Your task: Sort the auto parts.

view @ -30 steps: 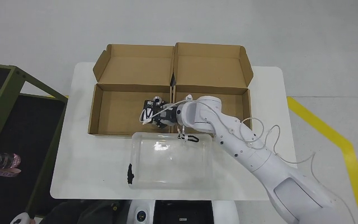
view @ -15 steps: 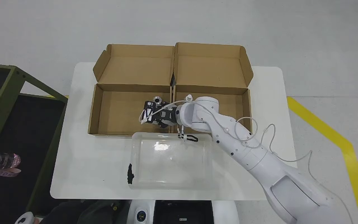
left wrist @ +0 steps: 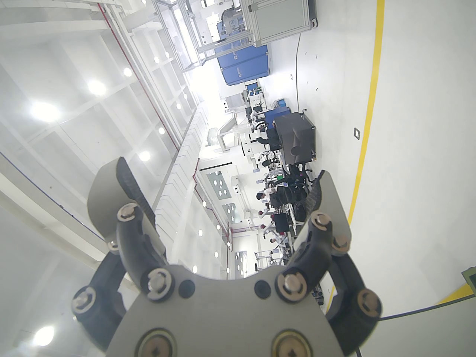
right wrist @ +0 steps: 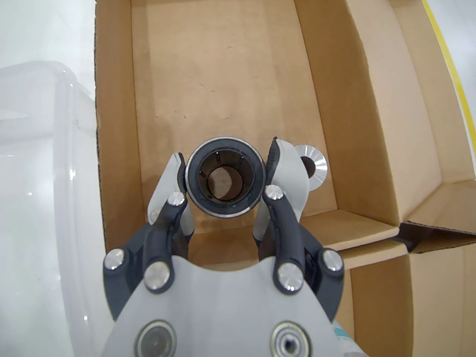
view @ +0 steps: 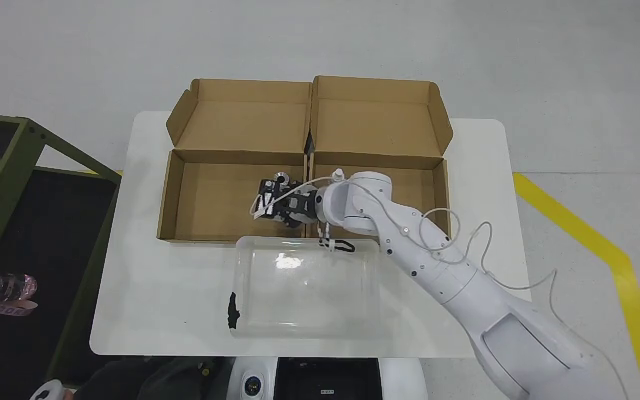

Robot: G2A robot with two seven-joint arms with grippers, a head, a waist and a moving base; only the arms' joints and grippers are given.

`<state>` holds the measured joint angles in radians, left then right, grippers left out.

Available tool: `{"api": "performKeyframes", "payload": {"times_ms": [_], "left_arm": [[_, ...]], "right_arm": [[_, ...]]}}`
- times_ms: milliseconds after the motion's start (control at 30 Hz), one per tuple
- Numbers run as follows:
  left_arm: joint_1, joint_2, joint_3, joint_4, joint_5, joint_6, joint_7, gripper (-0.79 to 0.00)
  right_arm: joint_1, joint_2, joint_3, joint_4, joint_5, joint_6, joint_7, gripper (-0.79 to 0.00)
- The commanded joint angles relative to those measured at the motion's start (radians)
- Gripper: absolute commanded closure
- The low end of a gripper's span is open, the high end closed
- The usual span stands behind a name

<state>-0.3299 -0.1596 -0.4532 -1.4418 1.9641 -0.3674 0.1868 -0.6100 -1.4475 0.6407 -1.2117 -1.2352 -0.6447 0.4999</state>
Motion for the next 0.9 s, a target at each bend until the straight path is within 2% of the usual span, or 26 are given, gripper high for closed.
{"api": "performKeyframes", "payload": {"times_ms": [0, 167, 500, 667, 867], "left_arm": [[0.000, 0.000, 0.000, 0.000, 0.000, 0.000, 0.000, -0.785], [0.000, 0.000, 0.000, 0.000, 0.000, 0.000, 0.000, -0.785], [0.000, 0.000, 0.000, 0.000, 0.000, 0.000, 0.000, -0.785], [0.000, 0.000, 0.000, 0.000, 0.000, 0.000, 0.000, -0.785], [0.000, 0.000, 0.000, 0.000, 0.000, 0.000, 0.000, -0.785]], "right_arm": [[-0.002, 0.000, 0.003, 0.002, 0.000, -0.007, 0.000, -0.391], [-0.006, 0.002, 0.021, -0.007, 0.009, -0.022, -0.012, -0.391], [-0.026, 0.015, 0.079, -0.113, 0.028, -0.039, -0.020, -0.409], [-0.058, 0.032, 0.133, -0.203, 0.033, -0.050, -0.013, -0.400], [-0.137, 0.061, 0.212, -0.332, 0.043, -0.069, 0.005, -0.453]]}}
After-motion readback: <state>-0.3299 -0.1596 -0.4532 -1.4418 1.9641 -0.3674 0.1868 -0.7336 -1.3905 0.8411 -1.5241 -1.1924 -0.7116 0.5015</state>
